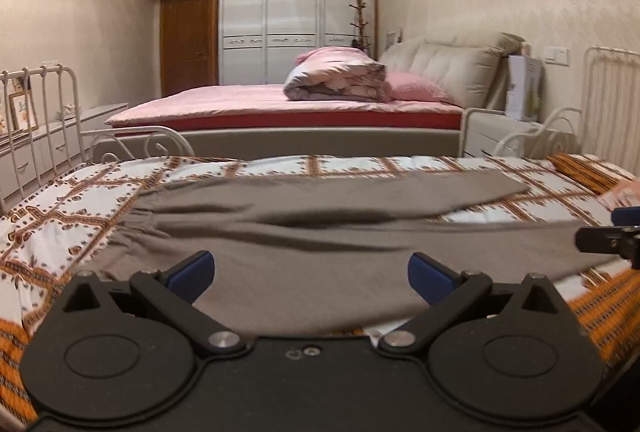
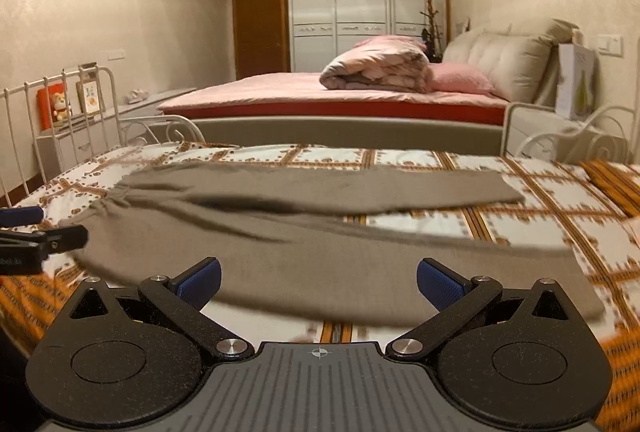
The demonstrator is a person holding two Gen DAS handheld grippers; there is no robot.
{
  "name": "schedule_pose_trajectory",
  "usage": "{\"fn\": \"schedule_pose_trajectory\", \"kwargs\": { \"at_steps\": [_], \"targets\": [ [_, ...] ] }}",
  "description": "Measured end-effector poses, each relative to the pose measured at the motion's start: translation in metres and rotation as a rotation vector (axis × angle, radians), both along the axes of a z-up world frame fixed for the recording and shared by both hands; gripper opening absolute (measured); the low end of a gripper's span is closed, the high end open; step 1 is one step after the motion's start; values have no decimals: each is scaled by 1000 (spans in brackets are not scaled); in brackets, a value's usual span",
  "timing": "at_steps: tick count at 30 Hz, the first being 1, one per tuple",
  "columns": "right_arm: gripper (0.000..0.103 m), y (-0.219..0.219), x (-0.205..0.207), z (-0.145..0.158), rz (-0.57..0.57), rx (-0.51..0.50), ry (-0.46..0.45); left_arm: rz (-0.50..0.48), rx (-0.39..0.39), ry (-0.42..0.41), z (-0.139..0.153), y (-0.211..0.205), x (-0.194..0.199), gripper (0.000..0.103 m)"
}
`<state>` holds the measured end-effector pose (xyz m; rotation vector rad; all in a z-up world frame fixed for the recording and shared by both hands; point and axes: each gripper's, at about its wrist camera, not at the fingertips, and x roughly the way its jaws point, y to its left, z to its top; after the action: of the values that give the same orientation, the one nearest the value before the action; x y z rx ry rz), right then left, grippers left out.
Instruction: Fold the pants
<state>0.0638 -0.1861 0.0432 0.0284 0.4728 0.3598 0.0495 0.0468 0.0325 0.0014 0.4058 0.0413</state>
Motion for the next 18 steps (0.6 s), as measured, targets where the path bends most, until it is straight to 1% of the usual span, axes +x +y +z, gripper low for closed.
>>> {"fn": "schedule_pose_trajectory", "kwargs": {
  "at_steps": [2, 5, 6, 9, 11, 12, 13, 15, 16, 18],
  "targets": [
    [103, 5, 23, 3, 11, -9, 10, 12, -14, 1, 2, 17, 15, 97],
    [103, 11, 58, 4, 39, -7, 19, 55, 17, 36, 2, 42, 45, 97],
    [103, 13, 68, 4, 47, -5, 23, 67, 17, 48, 3, 52, 54, 97],
    [103, 23, 105, 0, 70, -10, 38, 115, 2, 73, 5, 87, 91, 97],
    [103, 32, 132, -2, 93, -18, 42, 130, 5, 91, 5, 114, 122, 95],
    [103, 39, 146, -3, 103, -25, 41, 142, -5, 104, 5, 128, 136, 91],
    [103, 45, 162, -4, 114, -33, 40, 160, -17, 120, 5, 141, 150, 82],
    [102, 58, 192, -7, 135, -48, 38, 186, -17, 147, 3, 167, 178, 73],
    [100, 67, 210, -9, 146, -60, 39, 209, -17, 161, 0, 181, 193, 72],
    [79, 81, 243, -14, 172, -71, 56, 228, -35, 184, -9, 206, 215, 70]
  ]
}}
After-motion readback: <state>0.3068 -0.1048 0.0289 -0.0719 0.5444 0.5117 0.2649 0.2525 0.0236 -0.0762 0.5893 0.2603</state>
